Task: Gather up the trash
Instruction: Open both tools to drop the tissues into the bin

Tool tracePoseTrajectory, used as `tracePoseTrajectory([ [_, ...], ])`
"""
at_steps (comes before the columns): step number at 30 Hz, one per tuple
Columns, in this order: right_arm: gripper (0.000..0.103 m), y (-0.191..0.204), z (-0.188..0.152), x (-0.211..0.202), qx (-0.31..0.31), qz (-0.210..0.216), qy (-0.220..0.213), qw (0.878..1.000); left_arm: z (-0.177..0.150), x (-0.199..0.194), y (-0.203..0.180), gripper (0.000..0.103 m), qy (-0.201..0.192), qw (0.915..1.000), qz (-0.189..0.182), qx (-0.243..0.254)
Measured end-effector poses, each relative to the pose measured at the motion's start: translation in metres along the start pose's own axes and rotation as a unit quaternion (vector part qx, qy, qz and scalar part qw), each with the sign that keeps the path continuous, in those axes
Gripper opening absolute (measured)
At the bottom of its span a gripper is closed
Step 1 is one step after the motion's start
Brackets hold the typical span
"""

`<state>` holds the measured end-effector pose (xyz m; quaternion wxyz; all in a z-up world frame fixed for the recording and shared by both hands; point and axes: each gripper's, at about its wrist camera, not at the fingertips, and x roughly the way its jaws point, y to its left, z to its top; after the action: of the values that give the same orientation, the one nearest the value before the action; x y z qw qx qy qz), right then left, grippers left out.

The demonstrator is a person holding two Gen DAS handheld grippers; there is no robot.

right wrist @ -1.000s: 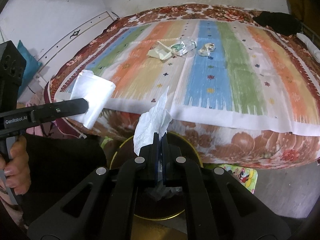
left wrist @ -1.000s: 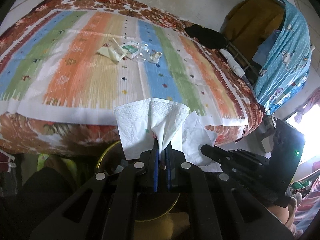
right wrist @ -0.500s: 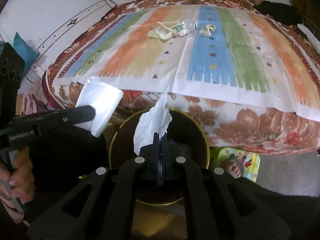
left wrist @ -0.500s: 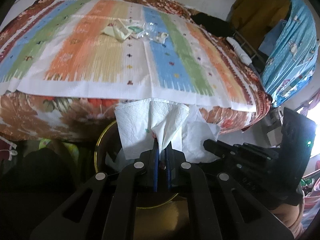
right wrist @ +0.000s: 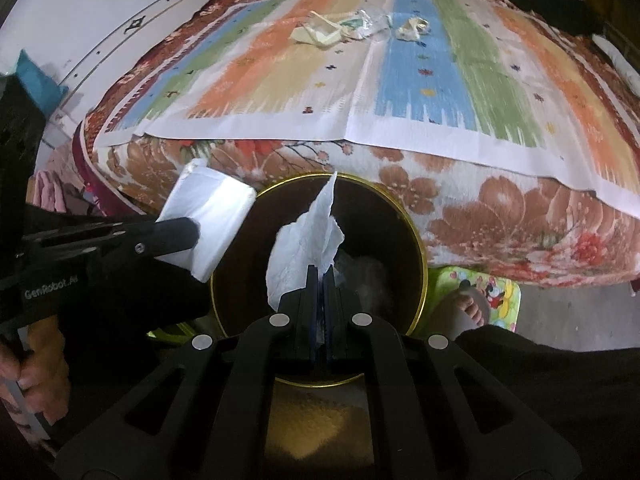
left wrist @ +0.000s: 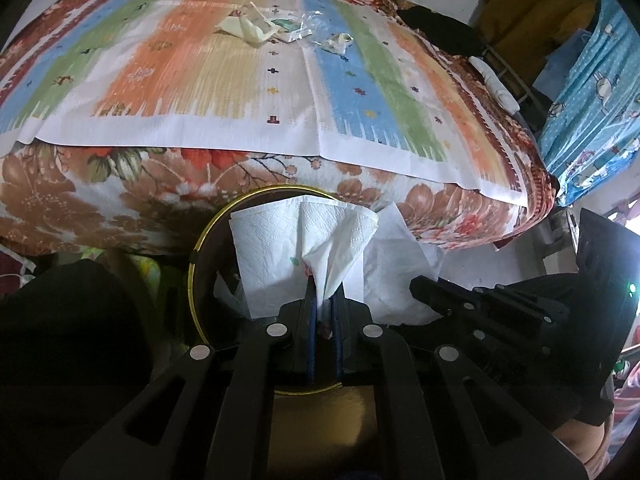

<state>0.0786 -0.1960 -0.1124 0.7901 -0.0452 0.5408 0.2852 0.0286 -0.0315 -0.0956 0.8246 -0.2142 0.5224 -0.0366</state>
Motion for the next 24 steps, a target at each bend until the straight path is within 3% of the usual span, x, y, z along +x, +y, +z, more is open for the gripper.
tracePoseTrajectory([
  [3,0.009,-0.004,0.001,0.004,0.013,0.010,0.012,1.000,0.002,0.005,0.007,0.025,0.009,0.9997,-0.005,-0.022],
  [4,0.015,-0.005,0.001,0.004,0.014,0.010,0.012,1.000,0.003,0.006,0.010,0.031,0.012,0.9994,-0.010,-0.032],
  [8,0.025,-0.005,0.002,0.003,0.018,0.015,0.010,1.000,0.003,0.006,0.012,0.038,0.012,0.9989,-0.018,-0.042],
  [12,0.028,-0.006,0.004,0.003,0.021,0.016,0.009,1.000,0.004,0.004,0.012,0.040,0.007,0.9989,-0.016,-0.043],
  [16,0.038,-0.010,0.006,0.002,0.032,0.018,0.006,0.999,0.007,-0.001,0.014,0.042,-0.003,0.9990,-0.006,-0.045],
  [24,0.040,-0.018,0.016,0.004,0.050,0.037,0.006,0.998,0.022,-0.009,0.017,0.046,-0.021,0.9984,0.035,-0.039],
])
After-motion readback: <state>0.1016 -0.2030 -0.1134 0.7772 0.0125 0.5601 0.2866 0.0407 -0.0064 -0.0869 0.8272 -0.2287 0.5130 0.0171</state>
